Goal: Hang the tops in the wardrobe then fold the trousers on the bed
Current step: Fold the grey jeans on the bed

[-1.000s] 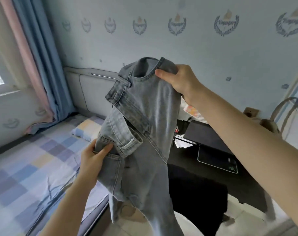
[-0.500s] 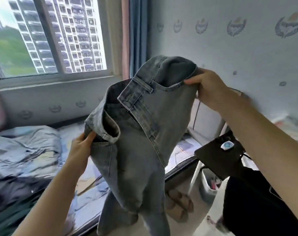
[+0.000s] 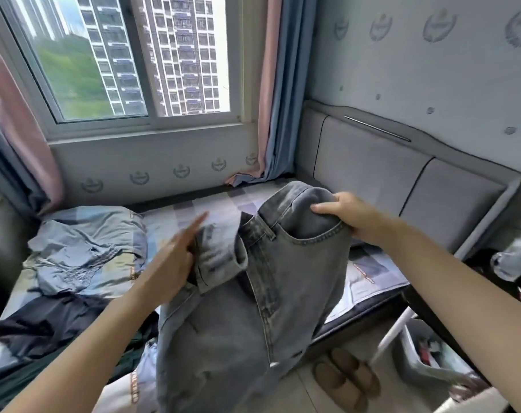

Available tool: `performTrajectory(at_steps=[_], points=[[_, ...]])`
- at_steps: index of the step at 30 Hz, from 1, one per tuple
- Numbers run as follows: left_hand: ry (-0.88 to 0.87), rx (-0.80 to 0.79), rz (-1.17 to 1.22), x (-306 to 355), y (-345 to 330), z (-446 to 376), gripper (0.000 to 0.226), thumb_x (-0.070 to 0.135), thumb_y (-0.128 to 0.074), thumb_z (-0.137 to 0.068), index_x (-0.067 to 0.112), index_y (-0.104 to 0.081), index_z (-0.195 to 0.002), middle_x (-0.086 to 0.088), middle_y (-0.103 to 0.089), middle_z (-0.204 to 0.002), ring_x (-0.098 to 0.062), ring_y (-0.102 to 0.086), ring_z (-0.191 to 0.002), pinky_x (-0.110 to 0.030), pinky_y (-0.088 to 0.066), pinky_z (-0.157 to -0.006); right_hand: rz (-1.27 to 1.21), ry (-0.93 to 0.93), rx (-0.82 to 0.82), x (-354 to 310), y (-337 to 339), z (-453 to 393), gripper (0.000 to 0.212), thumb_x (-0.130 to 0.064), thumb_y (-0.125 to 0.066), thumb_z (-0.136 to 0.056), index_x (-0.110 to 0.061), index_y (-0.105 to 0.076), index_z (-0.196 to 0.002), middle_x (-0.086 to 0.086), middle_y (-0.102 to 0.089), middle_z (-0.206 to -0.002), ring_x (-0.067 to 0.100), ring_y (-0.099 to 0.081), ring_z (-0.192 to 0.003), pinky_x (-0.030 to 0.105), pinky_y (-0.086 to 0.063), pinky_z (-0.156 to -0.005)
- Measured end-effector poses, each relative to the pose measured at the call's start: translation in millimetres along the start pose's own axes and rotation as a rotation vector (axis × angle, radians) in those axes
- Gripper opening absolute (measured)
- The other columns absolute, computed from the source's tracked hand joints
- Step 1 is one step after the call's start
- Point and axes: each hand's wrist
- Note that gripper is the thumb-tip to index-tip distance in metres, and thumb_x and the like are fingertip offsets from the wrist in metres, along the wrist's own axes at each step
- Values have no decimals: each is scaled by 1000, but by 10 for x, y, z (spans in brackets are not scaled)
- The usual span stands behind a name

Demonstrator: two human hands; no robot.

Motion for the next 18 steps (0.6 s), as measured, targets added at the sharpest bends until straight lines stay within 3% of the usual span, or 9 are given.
performTrajectory(at_steps=[2,4,7,9,11,13,15,18], points=[[-182,-185,-297,-133,11,-59,86,-3,-46,-89,55,-19,-147,5,-43,-112,-2,-42,-54,-11,-34,-50,-7,-38,43,14,-80,-205,6,-3,-64,-85,-8,-64,-89,-2,-73,-66,7,-70,-60,17,-51,-49],[-281,-291,-479,-311,7,-102,70,9,-50,-88,51,-38,-142,3,-41,-116,-5,-41,-47,-11,-25,-44,-28,-84,74,11,-155,-381,6,-5,-63,-84,-8,-64,-89,0,-73,-65,10,-70,-60,19,-51,-50],[-183,-371,-534,-609,-43,-151,45,47,-39,-90,48,-51,-133,5,-36,-119,-17,-64,-75,-23,-42,-58,-137,-140,102,1,-247,-612,11,-10,-62,-86,-4,-67,-94,7,-75,-78,17,-70,-74,26,-52,-64],[21,-423,-562,-866,-104,-149,78,85,-31,-77,43,-38,-142,2,-28,-124,-23,-61,-94,-32,-47,-72,-221,-150,102,0,-314,-744,16,-10,-59,-89,-1,-67,-100,9,-74,-84,19,-70,-78,26,-54,-67],[126,-468,-692,-1055,-194,-140,113,100,-32,-57,36,-21,-150,-4,-25,-128,-28,-54,-101,-37,-45,-79,-299,-161,97,11,-368,-845,18,-8,-55,-91,0,-66,-102,9,-74,-84,18,-70,-76,24,-56,-65],[222,-463,-757,-1141,-309,-152,123,91,-54,-51,32,-15,-152,-8,-26,-129,-33,-51,-102,-40,-45,-79,-345,-185,77,34,-395,-943,19,-8,-53,-91,0,-66,-103,11,-74,-85,19,-71,-74,24,-57,-62],[302,-382,-702,-1202,-396,-201,117,64,-76,-54,26,-24,-151,-11,-28,-127,-39,-54,-99,-45,-50,-75,-356,-187,50,48,-378,-1042,21,-8,-53,-91,-1,-66,-105,12,-74,-89,21,-71,-77,25,-58,-64],[357,-221,-354,-1385,-417,-306,92,21,-80,-68,29,-32,-146,-11,-40,-128,-42,-59,-98,-47,-53,-78,-356,-110,11,67,-258,-1237,23,-8,-51,-92,-7,-64,-111,11,-73,-98,22,-70,-87,30,-58,-74]])
Point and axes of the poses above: each hand's wrist, its own z-axis away from the middle knuckle, its own y-axis out of the back of the hand, x = y × z
